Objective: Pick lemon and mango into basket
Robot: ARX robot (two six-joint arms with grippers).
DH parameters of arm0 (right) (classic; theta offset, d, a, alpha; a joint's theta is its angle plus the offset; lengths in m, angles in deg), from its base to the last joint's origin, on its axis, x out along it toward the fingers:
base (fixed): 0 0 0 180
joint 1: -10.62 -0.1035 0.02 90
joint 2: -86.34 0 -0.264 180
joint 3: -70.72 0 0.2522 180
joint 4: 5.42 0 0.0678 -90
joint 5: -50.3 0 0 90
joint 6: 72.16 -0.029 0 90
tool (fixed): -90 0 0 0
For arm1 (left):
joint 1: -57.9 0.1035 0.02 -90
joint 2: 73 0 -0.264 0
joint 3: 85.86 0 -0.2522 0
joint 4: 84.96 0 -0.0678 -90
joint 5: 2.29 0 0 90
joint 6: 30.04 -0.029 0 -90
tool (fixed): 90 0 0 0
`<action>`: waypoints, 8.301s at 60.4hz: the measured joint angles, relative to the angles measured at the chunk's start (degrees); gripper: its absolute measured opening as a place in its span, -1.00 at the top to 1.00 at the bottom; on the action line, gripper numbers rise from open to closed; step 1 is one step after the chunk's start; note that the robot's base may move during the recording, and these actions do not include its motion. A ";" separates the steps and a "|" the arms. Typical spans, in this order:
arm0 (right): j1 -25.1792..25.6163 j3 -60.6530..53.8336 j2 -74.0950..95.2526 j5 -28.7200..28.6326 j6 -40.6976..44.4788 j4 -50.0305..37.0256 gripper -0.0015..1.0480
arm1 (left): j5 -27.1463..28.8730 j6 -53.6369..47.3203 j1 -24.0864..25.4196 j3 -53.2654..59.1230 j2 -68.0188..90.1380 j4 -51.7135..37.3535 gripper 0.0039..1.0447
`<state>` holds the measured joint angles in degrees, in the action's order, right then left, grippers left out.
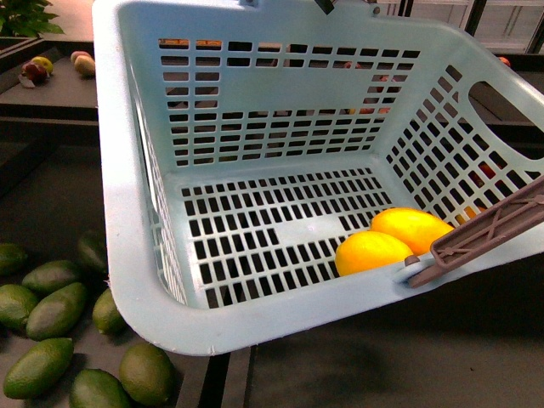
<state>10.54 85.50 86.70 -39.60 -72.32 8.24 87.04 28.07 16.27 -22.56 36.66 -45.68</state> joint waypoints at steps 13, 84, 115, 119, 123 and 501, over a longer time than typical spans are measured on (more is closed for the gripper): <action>0.00 0.00 0.00 0.00 -0.02 0.00 0.27 | -0.07 0.02 0.00 0.00 0.00 0.00 0.91; -0.02 0.00 -0.20 0.07 0.02 0.20 -0.83 | -0.22 -0.02 -0.07 0.00 0.09 -0.02 0.91; 0.07 0.00 -0.17 -0.20 0.00 0.22 -0.83 | -0.55 -0.02 0.00 0.00 0.09 -0.02 0.91; 0.07 -0.02 -0.20 -0.50 0.00 0.22 -0.83 | -0.11 0.09 0.77 0.00 0.09 0.00 0.91; 0.04 -0.02 -0.17 -0.42 0.00 0.22 -0.83 | 1.42 -0.33 0.98 -0.02 0.04 -0.02 0.91; 0.04 -0.02 -0.20 -0.11 0.00 0.20 -0.83 | 0.68 -57.48 41.38 102.07 -109.31 -25.64 0.69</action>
<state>10.58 85.48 86.50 -39.71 -72.32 8.44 87.72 -29.42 57.64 79.52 -72.64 -71.32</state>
